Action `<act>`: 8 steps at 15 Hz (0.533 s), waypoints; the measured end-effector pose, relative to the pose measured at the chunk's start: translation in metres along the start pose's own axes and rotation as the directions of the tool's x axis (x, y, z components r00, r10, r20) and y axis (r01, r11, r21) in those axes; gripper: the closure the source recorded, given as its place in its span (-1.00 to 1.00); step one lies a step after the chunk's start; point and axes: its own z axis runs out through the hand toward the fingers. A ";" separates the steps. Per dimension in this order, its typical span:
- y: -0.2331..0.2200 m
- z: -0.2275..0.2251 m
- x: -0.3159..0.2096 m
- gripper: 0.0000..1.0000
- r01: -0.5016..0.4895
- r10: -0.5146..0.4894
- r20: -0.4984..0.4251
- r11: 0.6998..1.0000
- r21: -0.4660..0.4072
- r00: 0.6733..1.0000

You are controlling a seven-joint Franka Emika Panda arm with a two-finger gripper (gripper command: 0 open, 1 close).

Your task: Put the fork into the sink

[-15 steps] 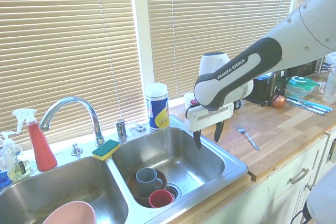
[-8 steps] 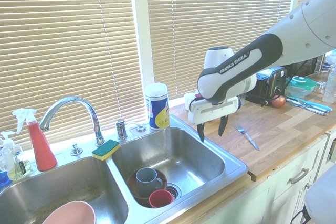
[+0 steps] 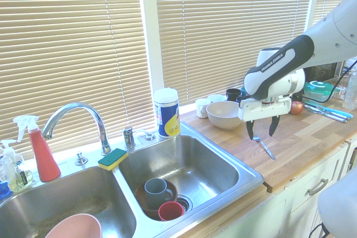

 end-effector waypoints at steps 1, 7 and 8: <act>0.001 0.008 0.004 -1.00 0.002 -0.002 0.001 1.000 -0.002 1.000; 0.003 0.038 0.016 1.00 0.002 -0.002 -0.014 1.000 0.000 1.000; 0.002 0.039 0.017 1.00 0.002 -0.002 -0.020 1.000 0.005 1.000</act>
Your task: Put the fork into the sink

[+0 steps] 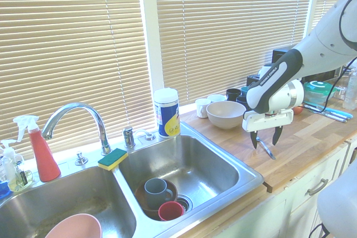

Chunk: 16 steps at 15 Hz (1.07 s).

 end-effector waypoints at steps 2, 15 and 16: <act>-0.002 0.001 0.001 1.00 -0.003 0.003 -0.009 1.000 0.012 1.000; -0.002 0.001 0.003 1.00 -0.012 0.011 0.018 1.000 0.029 1.000; -0.002 0.002 0.003 1.00 -0.015 0.014 0.022 0.999 0.029 1.000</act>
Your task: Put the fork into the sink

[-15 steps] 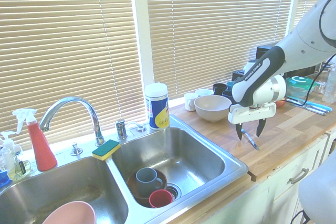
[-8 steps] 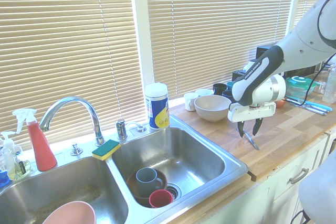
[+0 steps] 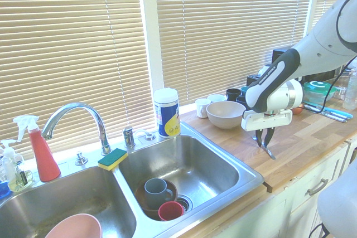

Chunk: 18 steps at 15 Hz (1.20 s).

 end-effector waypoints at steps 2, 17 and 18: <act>0.000 0.002 0.000 1.00 -0.005 0.005 0.007 1.000 0.002 1.000; -0.085 -0.176 -0.098 1.00 0.169 -0.162 -0.051 0.970 0.175 0.985; -0.107 -0.178 -0.130 1.00 0.216 -0.210 -0.057 0.962 0.168 0.976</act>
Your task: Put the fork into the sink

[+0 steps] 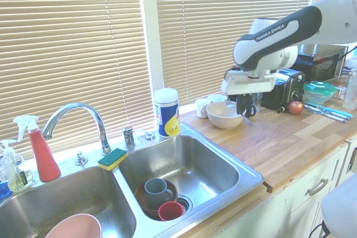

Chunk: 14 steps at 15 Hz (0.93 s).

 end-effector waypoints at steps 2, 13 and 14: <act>-0.049 0.029 -0.049 1.00 0.080 -0.080 0.020 0.996 -0.026 0.997; -0.102 0.252 -0.106 1.00 0.125 -0.117 0.066 0.983 -0.134 0.991; -0.097 0.269 -0.104 1.00 0.132 -0.124 0.060 0.981 -0.140 0.990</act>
